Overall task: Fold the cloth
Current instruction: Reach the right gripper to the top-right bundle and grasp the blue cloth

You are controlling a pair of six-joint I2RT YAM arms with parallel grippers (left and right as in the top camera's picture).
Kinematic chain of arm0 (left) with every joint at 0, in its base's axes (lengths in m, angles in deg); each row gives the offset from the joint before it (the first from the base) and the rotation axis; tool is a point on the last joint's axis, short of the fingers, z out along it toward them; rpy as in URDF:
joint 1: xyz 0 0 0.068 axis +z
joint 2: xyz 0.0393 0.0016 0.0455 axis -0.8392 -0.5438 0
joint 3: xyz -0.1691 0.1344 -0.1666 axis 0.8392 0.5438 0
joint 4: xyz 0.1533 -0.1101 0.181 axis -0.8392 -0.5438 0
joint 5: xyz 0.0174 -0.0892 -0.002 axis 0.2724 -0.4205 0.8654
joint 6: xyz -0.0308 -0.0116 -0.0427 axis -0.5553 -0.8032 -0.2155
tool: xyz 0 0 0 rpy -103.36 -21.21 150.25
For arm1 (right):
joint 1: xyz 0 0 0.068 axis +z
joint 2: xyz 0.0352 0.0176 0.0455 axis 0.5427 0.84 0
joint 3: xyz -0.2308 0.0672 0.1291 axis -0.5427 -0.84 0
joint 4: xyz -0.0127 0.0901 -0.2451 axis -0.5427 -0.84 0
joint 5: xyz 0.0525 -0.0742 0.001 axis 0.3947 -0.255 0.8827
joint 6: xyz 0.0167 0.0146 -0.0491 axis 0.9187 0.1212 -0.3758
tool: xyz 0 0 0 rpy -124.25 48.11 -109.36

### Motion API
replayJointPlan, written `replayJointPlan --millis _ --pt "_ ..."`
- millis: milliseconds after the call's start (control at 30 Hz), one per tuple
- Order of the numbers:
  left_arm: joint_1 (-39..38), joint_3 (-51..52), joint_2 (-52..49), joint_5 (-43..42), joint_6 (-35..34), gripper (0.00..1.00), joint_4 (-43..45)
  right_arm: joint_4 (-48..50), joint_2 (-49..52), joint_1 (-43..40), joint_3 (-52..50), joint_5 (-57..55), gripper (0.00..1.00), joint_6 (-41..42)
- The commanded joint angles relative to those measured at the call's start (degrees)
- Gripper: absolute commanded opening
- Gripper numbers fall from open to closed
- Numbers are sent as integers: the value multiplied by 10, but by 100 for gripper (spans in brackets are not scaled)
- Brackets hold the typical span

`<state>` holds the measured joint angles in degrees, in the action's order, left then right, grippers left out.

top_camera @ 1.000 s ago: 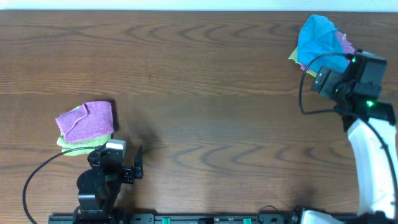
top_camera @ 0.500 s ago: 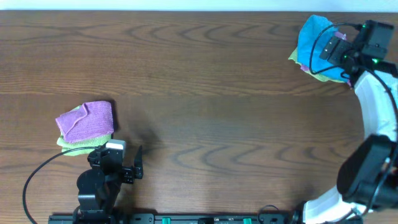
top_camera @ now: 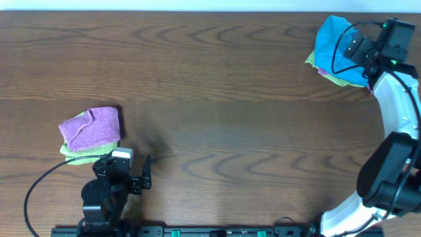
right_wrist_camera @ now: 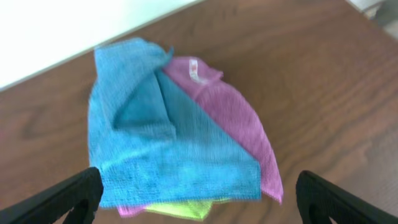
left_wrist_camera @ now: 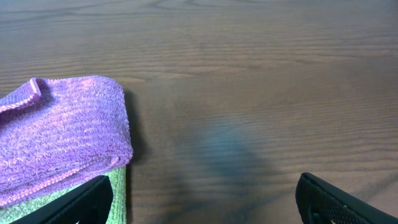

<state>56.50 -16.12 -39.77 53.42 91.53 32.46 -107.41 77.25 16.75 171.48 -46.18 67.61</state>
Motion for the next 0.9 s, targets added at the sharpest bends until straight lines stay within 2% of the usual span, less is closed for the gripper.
replayJointPlan --millis 0,367,633,733,867 --pt "-2 9 4 6 3 95 0 21 24 -5 13 9 99 11" --pt "-2 9 4 6 3 95 0 116 122 -4 13 95 99 68" --pt "-2 9 4 6 3 95 0 147 174 -3 13 127 99 85" --pt "-2 9 4 6 3 95 0 155 181 -3 13 127 92 85" --pt "-2 9 4 6 3 95 0 161 184 -3 13 127 90 85"
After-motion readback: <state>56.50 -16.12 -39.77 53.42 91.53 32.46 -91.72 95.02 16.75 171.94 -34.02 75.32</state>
